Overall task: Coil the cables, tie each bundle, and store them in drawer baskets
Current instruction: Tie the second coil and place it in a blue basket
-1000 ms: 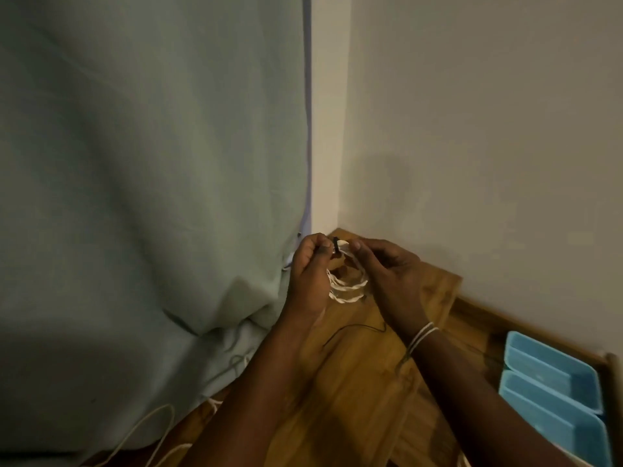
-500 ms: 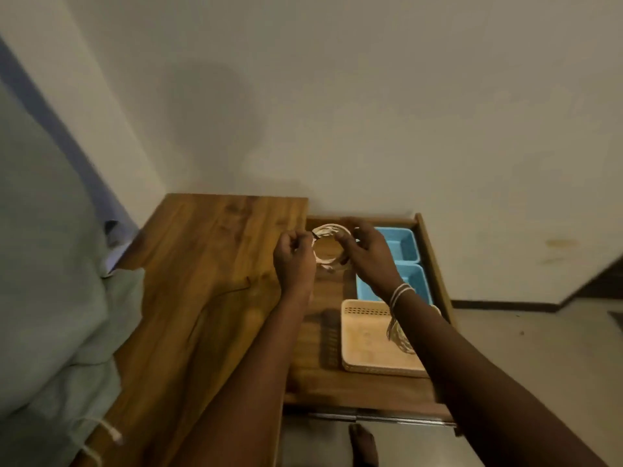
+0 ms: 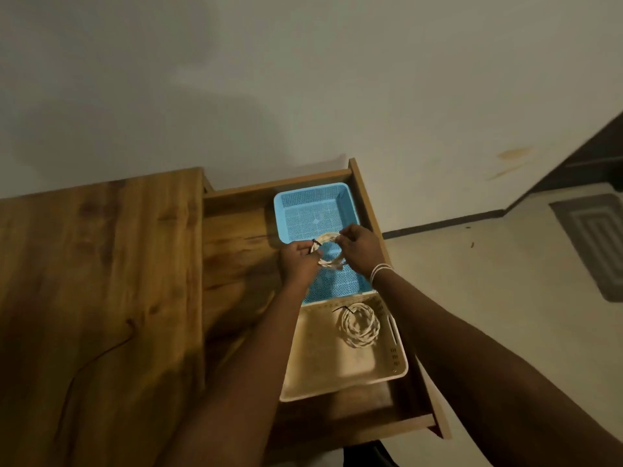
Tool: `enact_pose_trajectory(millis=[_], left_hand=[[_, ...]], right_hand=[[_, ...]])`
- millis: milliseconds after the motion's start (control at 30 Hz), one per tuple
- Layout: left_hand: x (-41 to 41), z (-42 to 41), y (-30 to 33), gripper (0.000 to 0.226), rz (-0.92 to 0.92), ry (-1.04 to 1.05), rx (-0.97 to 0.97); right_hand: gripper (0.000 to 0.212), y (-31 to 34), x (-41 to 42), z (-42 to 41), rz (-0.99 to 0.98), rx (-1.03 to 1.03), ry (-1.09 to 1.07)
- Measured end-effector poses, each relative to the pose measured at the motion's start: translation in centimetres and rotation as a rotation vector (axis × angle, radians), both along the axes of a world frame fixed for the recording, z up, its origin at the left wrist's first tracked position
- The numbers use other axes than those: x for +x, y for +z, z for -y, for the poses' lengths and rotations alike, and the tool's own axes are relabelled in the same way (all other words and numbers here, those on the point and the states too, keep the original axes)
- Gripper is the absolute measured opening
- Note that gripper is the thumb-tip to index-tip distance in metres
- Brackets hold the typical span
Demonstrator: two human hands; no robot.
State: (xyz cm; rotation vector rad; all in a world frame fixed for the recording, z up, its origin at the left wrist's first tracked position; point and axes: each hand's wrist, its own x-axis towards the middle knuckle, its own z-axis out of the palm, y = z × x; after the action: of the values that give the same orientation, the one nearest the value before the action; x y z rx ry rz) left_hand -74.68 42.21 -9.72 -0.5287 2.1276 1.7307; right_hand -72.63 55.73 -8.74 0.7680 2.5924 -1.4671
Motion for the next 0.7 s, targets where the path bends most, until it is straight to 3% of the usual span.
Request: enact_pose_trajectory(millis=[233, 467, 700], left_hand=[[-0.3, -1.4, -6.4, 0.020, 0.142, 0.024, -0.058], [-2.2, -3.3, -7.9, 0.020, 0.038, -0.163, -0.187], [-1.8, -4.3, -8.6, 0.023, -0.083, -0.172, -0.345]], right_hand=[[0.017, -4.1, -0.4, -0.1, 0.260, 0.358, 0.272], [0.019, -5.5, -1.3, -0.4, 0.345, 0.456, 0.315], [0.019, -5.9, -1.4, -0.5, 0.308, 0.496, 0.393]])
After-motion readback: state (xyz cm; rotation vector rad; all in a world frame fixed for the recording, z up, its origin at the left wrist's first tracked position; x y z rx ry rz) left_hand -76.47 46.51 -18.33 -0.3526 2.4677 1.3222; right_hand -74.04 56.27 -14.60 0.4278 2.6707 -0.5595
